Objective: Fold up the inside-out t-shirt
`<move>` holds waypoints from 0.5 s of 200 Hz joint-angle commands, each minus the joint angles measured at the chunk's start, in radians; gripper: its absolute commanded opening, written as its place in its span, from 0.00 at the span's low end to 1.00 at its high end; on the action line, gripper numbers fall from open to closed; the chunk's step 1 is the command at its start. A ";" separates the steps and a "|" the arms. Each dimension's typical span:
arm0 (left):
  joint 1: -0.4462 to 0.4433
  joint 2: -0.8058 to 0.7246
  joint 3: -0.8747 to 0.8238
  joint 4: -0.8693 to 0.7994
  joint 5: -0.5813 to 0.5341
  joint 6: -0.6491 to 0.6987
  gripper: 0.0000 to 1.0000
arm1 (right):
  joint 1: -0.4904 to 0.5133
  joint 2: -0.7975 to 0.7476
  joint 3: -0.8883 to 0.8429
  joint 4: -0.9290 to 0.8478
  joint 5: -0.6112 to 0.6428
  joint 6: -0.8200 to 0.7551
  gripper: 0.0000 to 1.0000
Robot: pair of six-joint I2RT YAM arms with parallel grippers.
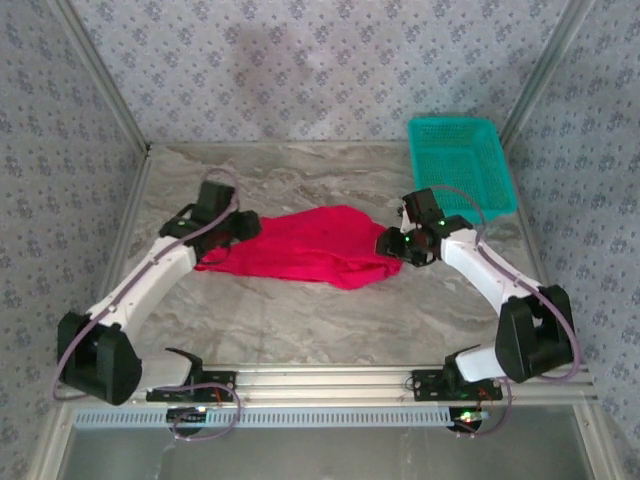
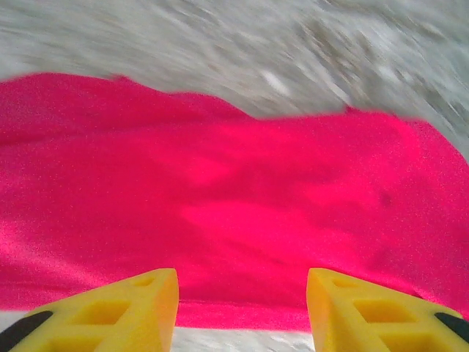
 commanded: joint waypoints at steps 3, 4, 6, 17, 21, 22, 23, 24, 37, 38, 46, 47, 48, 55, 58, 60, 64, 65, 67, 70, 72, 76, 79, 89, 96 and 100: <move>-0.117 0.118 0.056 0.037 0.046 0.012 0.45 | 0.018 0.105 0.046 0.016 -0.019 -0.039 0.51; -0.121 0.123 0.059 0.037 0.048 0.013 0.45 | 0.020 0.110 0.047 0.015 -0.021 -0.041 0.51; -0.131 0.131 0.063 0.039 0.052 0.014 0.44 | 0.020 0.118 0.049 0.014 -0.024 -0.043 0.51; -0.172 0.184 0.087 0.044 0.072 0.022 0.44 | 0.023 0.158 0.060 0.009 -0.029 -0.049 0.51; -0.182 0.203 0.095 0.044 0.079 0.025 0.43 | 0.023 0.170 0.065 0.007 -0.028 -0.049 0.51; -0.185 0.207 0.098 0.044 0.080 0.026 0.44 | 0.022 0.173 0.066 0.006 -0.028 -0.049 0.51; -0.188 0.212 0.100 0.044 0.081 0.028 0.44 | 0.022 0.177 0.067 0.005 -0.028 -0.049 0.51; -0.190 0.216 0.102 0.044 0.082 0.028 0.43 | 0.021 0.180 0.068 0.003 -0.029 -0.049 0.51; -0.215 0.263 0.133 0.029 0.088 0.032 0.43 | 0.022 0.210 0.096 -0.012 -0.030 -0.060 0.51; -0.217 0.266 0.134 0.028 0.088 0.033 0.43 | 0.022 0.212 0.099 -0.012 -0.030 -0.060 0.51; -0.225 0.287 0.147 0.026 0.093 0.033 0.43 | 0.021 0.222 0.117 -0.040 -0.027 -0.068 0.47; -0.227 0.289 0.149 0.025 0.094 0.034 0.43 | 0.021 0.223 0.119 -0.042 -0.026 -0.069 0.46; -0.227 0.291 0.150 0.025 0.095 0.034 0.43 | 0.021 0.223 0.121 -0.044 -0.025 -0.069 0.45; -0.232 0.304 0.159 0.025 0.101 0.037 0.44 | 0.021 0.223 0.132 -0.052 -0.018 -0.074 0.35; -0.233 0.307 0.162 0.025 0.102 0.039 0.44 | 0.022 0.223 0.138 -0.057 -0.014 -0.076 0.30; -0.234 0.310 0.165 0.024 0.103 0.040 0.44 | 0.021 0.222 0.141 -0.060 -0.011 -0.077 0.27; -0.237 0.315 0.171 0.023 0.105 0.043 0.44 | 0.020 0.220 0.150 -0.067 -0.006 -0.078 0.20; -0.237 0.315 0.171 0.022 0.105 0.044 0.44 | 0.020 0.219 0.152 -0.069 -0.005 -0.079 0.18; -0.238 0.317 0.173 0.021 0.105 0.046 0.44 | 0.020 0.218 0.157 -0.073 -0.002 -0.081 0.14; -0.239 0.319 0.178 0.020 0.105 0.048 0.44 | 0.020 0.216 0.164 -0.079 0.002 -0.081 0.10; -0.240 0.320 0.179 0.019 0.106 0.051 0.44 | 0.020 0.214 0.171 -0.083 0.003 -0.083 0.07; -0.242 0.324 0.183 0.018 0.107 0.057 0.44 | 0.017 0.210 0.182 -0.091 0.008 -0.086 0.03; -0.243 0.325 0.186 0.018 0.108 0.063 0.44 | 0.017 0.207 0.191 -0.099 0.011 -0.086 0.00; -0.247 0.329 0.197 0.020 0.115 0.087 0.45 | 0.015 0.197 0.238 -0.123 0.022 -0.093 0.00; -0.251 0.337 0.208 0.021 0.124 0.113 0.46 | 0.014 0.189 0.262 -0.136 0.027 -0.098 0.00; -0.253 0.342 0.216 0.021 0.128 0.128 0.47 | 0.015 0.186 0.275 -0.143 0.030 -0.101 0.00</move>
